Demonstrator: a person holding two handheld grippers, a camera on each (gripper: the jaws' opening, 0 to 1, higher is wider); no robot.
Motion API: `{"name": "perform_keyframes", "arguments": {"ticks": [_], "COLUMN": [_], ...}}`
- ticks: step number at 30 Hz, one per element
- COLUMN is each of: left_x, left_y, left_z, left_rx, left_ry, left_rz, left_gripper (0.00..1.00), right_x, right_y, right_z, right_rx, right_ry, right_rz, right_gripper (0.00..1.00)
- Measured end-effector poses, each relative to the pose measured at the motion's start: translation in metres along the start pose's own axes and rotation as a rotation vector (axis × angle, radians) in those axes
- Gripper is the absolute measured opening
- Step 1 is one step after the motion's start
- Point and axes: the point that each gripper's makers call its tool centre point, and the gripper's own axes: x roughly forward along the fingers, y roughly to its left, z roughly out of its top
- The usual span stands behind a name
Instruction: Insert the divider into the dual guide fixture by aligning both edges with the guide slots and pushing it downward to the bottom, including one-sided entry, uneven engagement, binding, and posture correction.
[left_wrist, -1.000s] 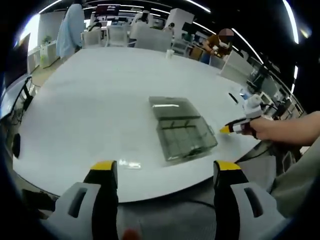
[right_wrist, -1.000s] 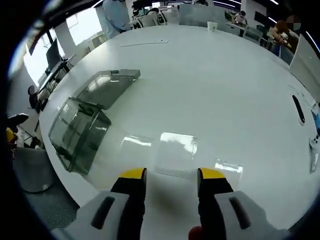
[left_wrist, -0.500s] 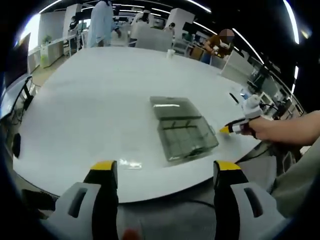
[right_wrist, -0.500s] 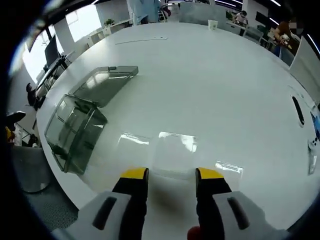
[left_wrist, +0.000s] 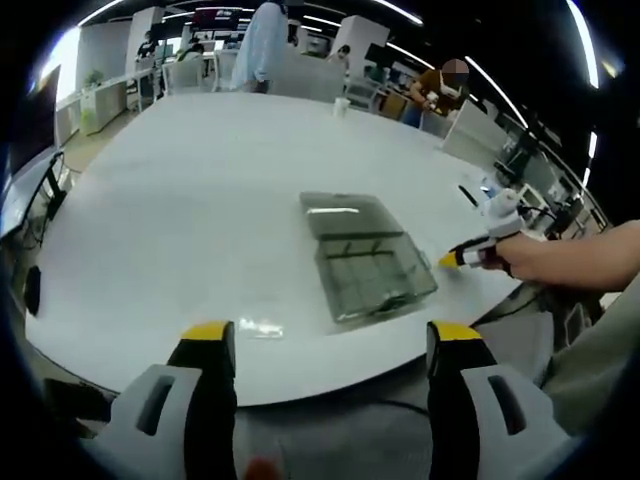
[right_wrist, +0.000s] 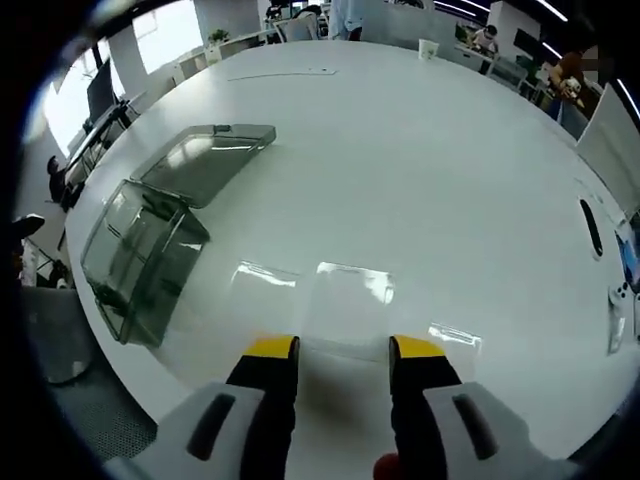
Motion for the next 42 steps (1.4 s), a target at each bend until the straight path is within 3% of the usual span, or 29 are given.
{"name": "perform_keyframes", "arguments": {"ticks": [27,39,40,42], "left_x": [-0.001,-0.002,-0.002,-0.002], "left_y": [0.000,-0.001,-0.001,-0.001], "left_z": [0.004,0.002,0.002,0.002], "left_rx": [0.013,0.010,0.010,0.010], "left_ry": [-0.005,-0.006,-0.006,-0.007], "left_rz": [0.004,0.004,0.004,0.004], "left_gripper": [0.76,0.76,0.76,0.76], "right_x": [-0.009,-0.009,-0.010,-0.009], "right_y": [0.009,0.005,0.004,0.003], "right_z": [-0.001,-0.002,0.005,0.001], "right_rx": [-0.015,-0.023,-0.016,-0.038], "right_ry": [0.070,0.060,0.018,0.051], "right_rz": [0.000,0.010,0.011,0.009], "right_gripper": [0.30,0.29,0.29,0.29]}}
